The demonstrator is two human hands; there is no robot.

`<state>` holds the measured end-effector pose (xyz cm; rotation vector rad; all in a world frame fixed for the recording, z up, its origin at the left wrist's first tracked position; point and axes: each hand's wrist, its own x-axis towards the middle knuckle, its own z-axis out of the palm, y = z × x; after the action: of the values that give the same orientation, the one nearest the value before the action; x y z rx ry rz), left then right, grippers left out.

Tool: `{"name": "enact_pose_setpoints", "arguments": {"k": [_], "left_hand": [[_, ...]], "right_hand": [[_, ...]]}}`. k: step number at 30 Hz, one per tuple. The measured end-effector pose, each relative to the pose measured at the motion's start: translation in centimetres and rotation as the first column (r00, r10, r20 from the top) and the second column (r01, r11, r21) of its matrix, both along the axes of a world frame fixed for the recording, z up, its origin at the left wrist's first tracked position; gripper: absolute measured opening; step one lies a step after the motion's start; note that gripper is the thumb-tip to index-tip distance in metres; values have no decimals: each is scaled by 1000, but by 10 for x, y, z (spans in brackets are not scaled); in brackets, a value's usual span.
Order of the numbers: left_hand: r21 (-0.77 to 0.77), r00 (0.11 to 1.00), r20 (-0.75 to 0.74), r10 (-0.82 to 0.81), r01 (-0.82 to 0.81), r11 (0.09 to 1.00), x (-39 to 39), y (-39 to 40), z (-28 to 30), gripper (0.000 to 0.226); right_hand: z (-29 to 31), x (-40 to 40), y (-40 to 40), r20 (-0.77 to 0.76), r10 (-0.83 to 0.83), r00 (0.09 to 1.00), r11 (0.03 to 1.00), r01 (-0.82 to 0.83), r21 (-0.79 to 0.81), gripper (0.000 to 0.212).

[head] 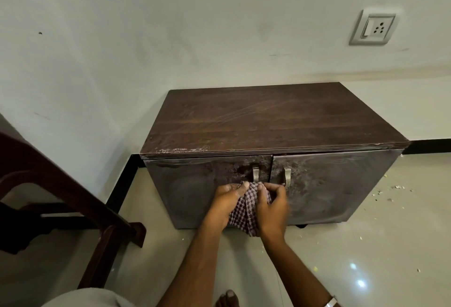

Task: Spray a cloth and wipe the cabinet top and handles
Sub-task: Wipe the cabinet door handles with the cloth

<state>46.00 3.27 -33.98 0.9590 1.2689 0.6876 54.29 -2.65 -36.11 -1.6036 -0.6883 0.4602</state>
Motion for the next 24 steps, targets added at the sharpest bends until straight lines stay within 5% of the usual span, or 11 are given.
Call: {"name": "enact_pose_setpoints", "arguments": {"k": [7, 13, 18, 24], "left_hand": [[63, 988, -102, 113, -107, 992, 12, -2, -12, 16], [-111, 983, -184, 1, -21, 994, 21, -9, -10, 37], [-266, 970, -9, -243, 232, 936, 35, -19, 13, 26], [-148, 987, 42, -155, 159, 976, 59, -18, 37, 44]], "right_hand": [[-19, 12, 17, -121, 64, 991, 988, -80, -130, 10], [-20, 27, -5, -93, 72, 993, 989, -83, -120, 5], [-5, 42, -36, -45, -48, 998, 999, 48, -9, 5], [38, 60, -22, -2, -160, 987, 987, 160, -19, 9]]}}
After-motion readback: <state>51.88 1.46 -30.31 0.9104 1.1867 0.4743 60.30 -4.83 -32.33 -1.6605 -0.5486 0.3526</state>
